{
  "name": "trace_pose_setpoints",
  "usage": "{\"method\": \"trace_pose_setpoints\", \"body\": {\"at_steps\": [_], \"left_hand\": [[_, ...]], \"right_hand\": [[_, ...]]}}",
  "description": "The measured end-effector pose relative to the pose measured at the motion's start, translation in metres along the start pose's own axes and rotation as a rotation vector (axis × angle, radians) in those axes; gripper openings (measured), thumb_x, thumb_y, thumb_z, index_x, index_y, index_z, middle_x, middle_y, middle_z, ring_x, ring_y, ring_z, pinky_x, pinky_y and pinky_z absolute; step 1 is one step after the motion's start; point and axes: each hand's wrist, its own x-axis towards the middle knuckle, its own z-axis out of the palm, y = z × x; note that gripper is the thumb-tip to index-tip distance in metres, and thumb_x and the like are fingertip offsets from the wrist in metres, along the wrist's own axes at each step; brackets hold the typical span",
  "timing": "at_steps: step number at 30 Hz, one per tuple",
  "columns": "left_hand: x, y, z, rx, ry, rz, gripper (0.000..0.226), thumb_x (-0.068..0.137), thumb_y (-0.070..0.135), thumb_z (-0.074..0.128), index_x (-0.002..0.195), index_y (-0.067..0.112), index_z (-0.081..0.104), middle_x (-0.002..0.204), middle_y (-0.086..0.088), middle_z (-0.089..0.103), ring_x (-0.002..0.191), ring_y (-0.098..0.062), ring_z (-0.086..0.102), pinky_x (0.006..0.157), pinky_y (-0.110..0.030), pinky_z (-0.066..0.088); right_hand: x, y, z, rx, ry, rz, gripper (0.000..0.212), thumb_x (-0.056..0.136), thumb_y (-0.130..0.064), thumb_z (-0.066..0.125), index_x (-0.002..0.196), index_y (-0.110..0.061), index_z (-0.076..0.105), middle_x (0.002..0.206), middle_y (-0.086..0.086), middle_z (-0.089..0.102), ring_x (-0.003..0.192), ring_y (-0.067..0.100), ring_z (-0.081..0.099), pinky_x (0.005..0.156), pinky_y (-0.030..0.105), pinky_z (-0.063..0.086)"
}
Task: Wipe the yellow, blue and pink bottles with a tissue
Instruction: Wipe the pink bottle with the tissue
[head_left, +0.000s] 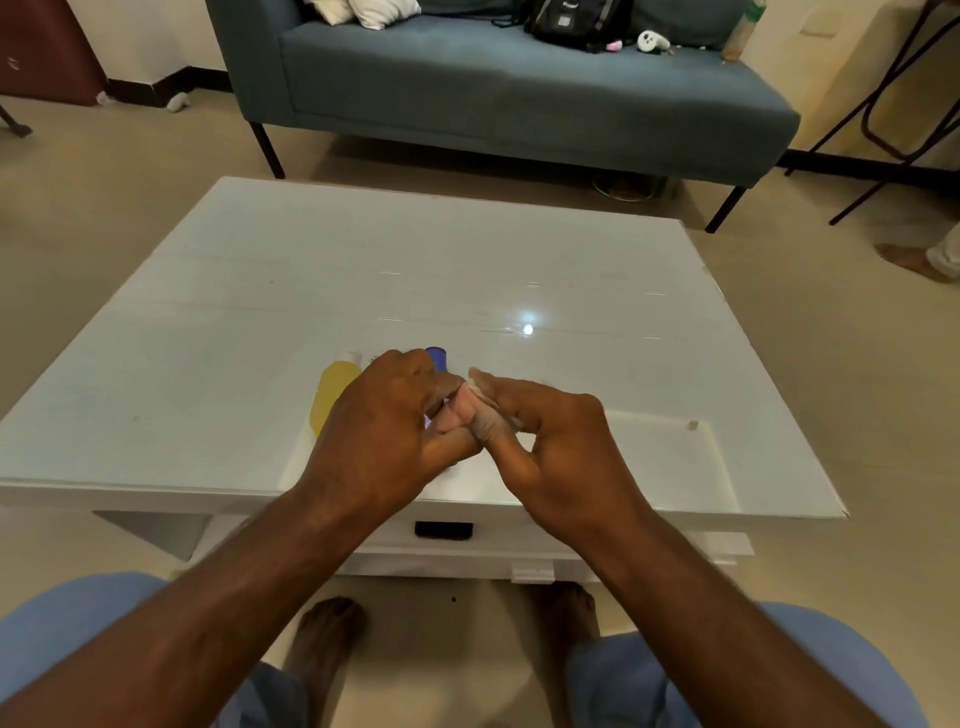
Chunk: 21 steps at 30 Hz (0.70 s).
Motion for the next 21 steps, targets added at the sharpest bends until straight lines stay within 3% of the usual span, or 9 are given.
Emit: {"method": "trace_pose_setpoints", "body": {"at_steps": [3,10,13,16,18,21], "left_hand": [[-0.0009,-0.0017,0.001,0.035,-0.002,0.019,0.037,0.078,0.056,0.057,0.079,0.021,0.07,0.069,0.014,0.042,0.066,0.0,0.04,0.059,-0.015,0.028],[-0.0022,-0.0017,0.0008,0.044,-0.008,0.019,0.032,0.076,0.052,0.068,0.079,0.02,0.071,0.07,0.012,0.044,0.064,-0.002,0.039,0.059,-0.016,0.03],[-0.0005,-0.0054,0.0016,0.06,-0.022,0.006,0.031,0.077,0.047,0.074,0.083,0.017,0.073,0.073,0.011,0.045,0.066,-0.006,0.04,0.061,-0.015,0.029],[0.003,-0.0092,0.003,0.055,-0.045,-0.037,0.03,0.073,0.037,0.083,0.086,0.011,0.074,0.074,0.01,0.045,0.068,-0.008,0.04,0.064,-0.013,0.027],[0.0038,-0.0056,0.0032,0.008,-0.043,-0.074,0.027,0.077,0.037,0.08,0.08,0.012,0.07,0.072,0.01,0.043,0.064,-0.007,0.04,0.064,-0.013,0.026],[0.0038,-0.0001,0.0028,-0.046,-0.038,-0.091,0.028,0.08,0.04,0.077,0.074,0.021,0.057,0.071,0.006,0.048,0.063,-0.004,0.042,0.063,-0.013,0.029]], "right_hand": [[0.0009,-0.0004,0.0005,0.058,-0.066,0.062,0.025,0.104,-0.026,0.065,0.126,-0.021,0.076,0.114,-0.005,0.08,0.105,0.009,0.073,0.092,0.027,0.06],[0.0052,-0.0015,-0.0014,0.113,0.039,0.15,0.014,0.094,-0.022,0.077,0.106,-0.015,0.082,0.101,-0.003,0.081,0.094,0.012,0.074,0.087,0.032,0.063],[0.0045,-0.001,-0.0007,0.125,0.074,0.122,0.014,0.094,-0.02,0.078,0.106,-0.016,0.082,0.103,-0.005,0.08,0.095,0.01,0.074,0.087,0.027,0.062],[0.0027,-0.0014,0.0017,0.113,0.096,0.02,0.02,0.095,-0.013,0.076,0.114,-0.014,0.081,0.114,-0.002,0.081,0.107,0.009,0.073,0.096,0.02,0.058],[0.0012,-0.004,0.0041,0.096,0.105,-0.058,0.023,0.095,-0.006,0.073,0.116,-0.012,0.08,0.12,0.002,0.079,0.115,0.008,0.07,0.102,0.013,0.053],[0.0037,-0.0094,0.0036,0.257,0.12,-0.021,0.026,0.095,0.001,0.069,0.111,-0.015,0.081,0.114,-0.002,0.08,0.11,0.008,0.074,0.097,0.016,0.056]]}}
